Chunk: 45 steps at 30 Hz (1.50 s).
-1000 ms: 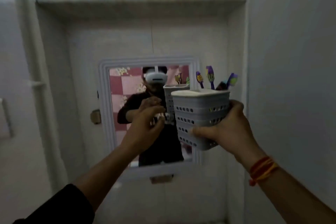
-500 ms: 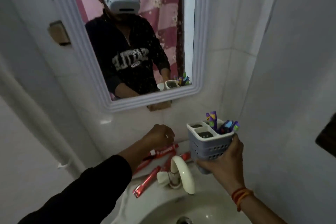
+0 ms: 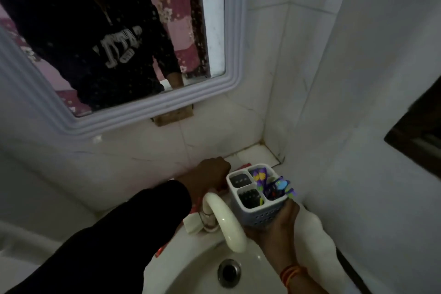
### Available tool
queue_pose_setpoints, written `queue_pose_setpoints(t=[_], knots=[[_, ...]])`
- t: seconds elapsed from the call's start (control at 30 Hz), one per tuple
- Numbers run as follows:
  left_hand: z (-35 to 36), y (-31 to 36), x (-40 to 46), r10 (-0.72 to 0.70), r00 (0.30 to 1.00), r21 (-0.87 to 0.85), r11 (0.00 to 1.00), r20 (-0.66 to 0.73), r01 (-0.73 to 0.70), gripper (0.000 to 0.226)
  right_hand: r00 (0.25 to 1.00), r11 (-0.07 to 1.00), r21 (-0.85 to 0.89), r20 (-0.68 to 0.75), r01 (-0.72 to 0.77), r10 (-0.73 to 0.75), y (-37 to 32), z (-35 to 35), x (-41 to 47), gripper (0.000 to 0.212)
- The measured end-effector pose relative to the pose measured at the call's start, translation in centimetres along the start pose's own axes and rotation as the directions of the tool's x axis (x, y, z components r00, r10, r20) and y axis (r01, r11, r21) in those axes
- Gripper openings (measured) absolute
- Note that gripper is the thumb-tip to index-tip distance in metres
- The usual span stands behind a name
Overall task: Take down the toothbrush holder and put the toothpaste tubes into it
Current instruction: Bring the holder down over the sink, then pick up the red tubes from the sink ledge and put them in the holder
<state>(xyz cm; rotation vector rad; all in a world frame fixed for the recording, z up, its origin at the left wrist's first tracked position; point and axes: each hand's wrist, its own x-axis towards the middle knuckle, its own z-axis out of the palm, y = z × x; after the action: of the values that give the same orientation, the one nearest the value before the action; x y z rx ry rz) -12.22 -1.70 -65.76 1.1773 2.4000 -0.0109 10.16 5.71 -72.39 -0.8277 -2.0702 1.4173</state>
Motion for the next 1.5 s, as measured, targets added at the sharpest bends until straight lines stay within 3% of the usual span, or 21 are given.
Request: queue_pose_setpoints(t=[0.1, 0.2, 0.33, 0.43, 0.53, 0.77, 0.87, 0.97, 1.07, 1.13, 1.17, 1.23, 1.3, 1.4, 1.5], knots=[[0.0, -0.1, 1.1, 0.005, 0.999, -0.026, 1.000, -0.050, -0.006, 0.024, 0.997, 0.997, 0.064, 0.061, -0.041, 0.038, 0.7, 0.0, 0.5, 0.128], [-1.5, 0.7, 0.6, -0.041, 0.978, -0.174, 0.985, -0.205, 0.004, 0.024, 0.980, 0.991, 0.091, 0.182, -0.096, 0.078, 0.5, -0.9, 1.2, 0.100], [-5.7, 2.8, -2.4, -0.050, 0.886, -0.251, 0.965, -0.460, -0.076, 0.015, 0.964, 0.975, 0.165, 0.244, -0.145, 0.102, 1.1, -2.3, 2.1, 0.094], [-8.7, 4.9, -5.1, 0.034, 0.826, -0.188, 0.968, -0.562, -0.168, 0.024, 0.920, 0.964, 0.131, 0.350, -0.231, 0.173, 2.2, -2.6, 2.5, 0.077], [-10.3, 7.3, -6.4, 0.041, 0.768, -0.208, 0.952, -0.640, -0.224, 0.012, 0.911, 0.969, 0.121, 0.382, -0.217, 0.157, 2.5, -2.7, 3.0, 0.068], [-6.3, 9.4, -5.4, 0.064, 0.917, -0.193, 0.970, -0.393, -0.150, 0.015, 0.915, 0.957, 0.238, 0.398, -0.166, 0.060, 2.8, -2.9, 4.2, 0.111], [-5.7, 8.1, -5.0, -0.038, 0.900, -0.274, 0.958, -0.433, -0.091, 0.010, 0.914, 0.963, 0.240, 0.406, -0.125, 0.017, 2.5, -3.2, 4.4, 0.102], [-5.5, 5.1, -4.6, -0.279, 0.855, -0.369, 0.922, -0.436, 0.113, 0.009, 0.923, 0.957, 0.277, 0.384, -0.084, -0.030, 2.5, -3.4, 4.3, 0.094], [-4.1, 1.4, -4.1, -0.464, 0.872, -0.236, 0.874, -0.153, 0.424, 0.021, 0.930, 0.972, 0.233, 0.361, -0.025, -0.063, 2.9, -3.4, 4.3, 0.104], [-2.7, 0.3, -4.1, -0.521, 0.853, -0.107, 0.847, 0.029, 0.521, 0.020, 0.929, 0.979, 0.201, 0.367, -0.031, -0.046, 2.8, -3.5, 4.3, 0.108], [-2.1, 0.0, -4.2, -0.494, 0.864, -0.084, 0.861, 0.100, 0.502, 0.019, 0.925, 0.980, 0.194, 0.379, -0.048, -0.030, 2.8, -3.5, 4.4, 0.104], [-0.9, -0.9, -3.4, -0.432, 0.897, -0.059, 0.897, 0.095, 0.439, 0.029, 0.910, 0.966, 0.227, 0.414, -0.123, 0.019, 2.8, -3.5, 4.5, 0.093], [0.2, -1.5, -2.8, -0.416, 0.903, -0.023, 0.907, 0.105, 0.421, 0.013, 0.904, 0.967, 0.219, 0.428, -0.129, 0.023, 2.8, -3.7, 4.7, 0.091], [1.3, -2.2, -1.8, -0.426, 0.903, -0.080, 0.900, 0.057, 0.429, 0.028, 0.901, 0.987, 0.146, 0.434, -0.069, -0.001, 2.8, -3.8, 4.9, 0.100], [-0.4, -0.7, -2.0, -0.358, 0.932, -0.206, 0.917, -0.052, 0.341, 0.030, 0.901, 0.990, 0.122, 0.433, -0.075, 0.015, 2.7, -3.9, 4.9, 0.099]])
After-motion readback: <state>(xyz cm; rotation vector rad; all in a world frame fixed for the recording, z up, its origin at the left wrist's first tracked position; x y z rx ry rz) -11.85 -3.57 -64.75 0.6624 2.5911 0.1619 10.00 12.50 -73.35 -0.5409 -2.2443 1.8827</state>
